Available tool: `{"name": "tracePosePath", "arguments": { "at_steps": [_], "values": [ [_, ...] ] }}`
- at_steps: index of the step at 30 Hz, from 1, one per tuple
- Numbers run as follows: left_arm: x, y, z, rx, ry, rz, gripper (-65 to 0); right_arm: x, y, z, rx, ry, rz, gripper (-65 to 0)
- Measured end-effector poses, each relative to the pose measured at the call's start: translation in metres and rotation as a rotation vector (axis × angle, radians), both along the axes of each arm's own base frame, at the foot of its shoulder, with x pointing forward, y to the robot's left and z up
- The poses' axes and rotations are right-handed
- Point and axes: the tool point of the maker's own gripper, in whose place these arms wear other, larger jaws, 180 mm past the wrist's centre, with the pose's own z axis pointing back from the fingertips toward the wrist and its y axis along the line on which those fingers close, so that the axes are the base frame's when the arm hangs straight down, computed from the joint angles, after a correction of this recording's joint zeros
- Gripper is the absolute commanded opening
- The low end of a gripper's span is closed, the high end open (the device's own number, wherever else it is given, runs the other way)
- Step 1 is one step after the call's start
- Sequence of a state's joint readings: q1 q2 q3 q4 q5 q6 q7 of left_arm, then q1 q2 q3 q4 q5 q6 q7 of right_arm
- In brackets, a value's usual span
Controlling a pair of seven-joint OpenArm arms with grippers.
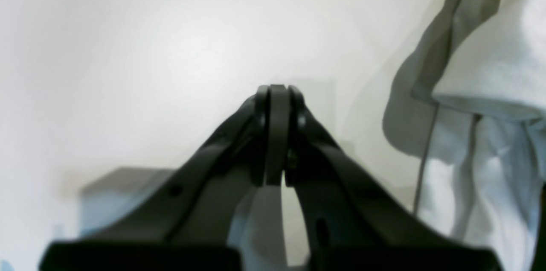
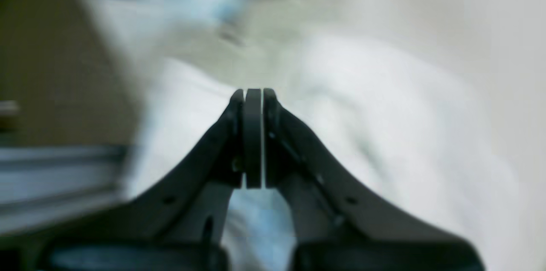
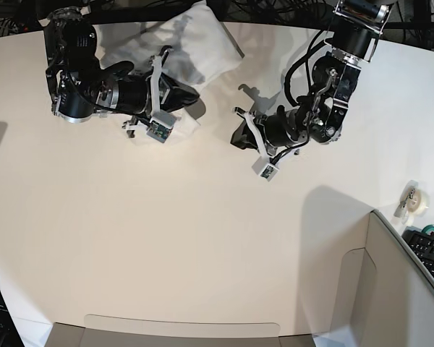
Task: Layout the t-shirt on the table in an organized manner, then fold the t-shirt properly
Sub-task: 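Fold the held end with the right gripper over onto the folded bundle, then grasp the bundle's edges with both grippers and press them inward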
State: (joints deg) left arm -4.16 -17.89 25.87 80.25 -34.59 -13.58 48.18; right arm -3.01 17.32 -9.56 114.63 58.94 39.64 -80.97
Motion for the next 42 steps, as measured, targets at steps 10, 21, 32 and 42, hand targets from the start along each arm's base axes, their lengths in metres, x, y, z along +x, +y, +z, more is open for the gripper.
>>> {"name": "tracePosePath", "arguments": {
  "at_steps": [10, 21, 32, 42],
  "values": [
    [0.002, -0.001, 0.000, 0.013, -0.014, -0.002, -65.0, 0.067, -0.114, 0.028, -0.096, -0.153, -0.405, -65.0],
    [0.005, -0.001, 0.000, 0.029, -0.025, -0.005, -65.0, -0.003, -0.024, -0.046, -0.264, -0.008, -0.081, -65.0],
    [0.014, 0.016, 0.011, 0.092, -0.059, 0.031, -65.0, -0.015, -0.015, -0.049, -0.305, -0.025, 0.060, -65.0],
    [0.012, 0.110, 0.093, 0.253, -0.179, 0.292, -65.0, 0.098, -0.101, 0.066, 0.035, -0.254, -0.437, -65.0]
  ]
}}
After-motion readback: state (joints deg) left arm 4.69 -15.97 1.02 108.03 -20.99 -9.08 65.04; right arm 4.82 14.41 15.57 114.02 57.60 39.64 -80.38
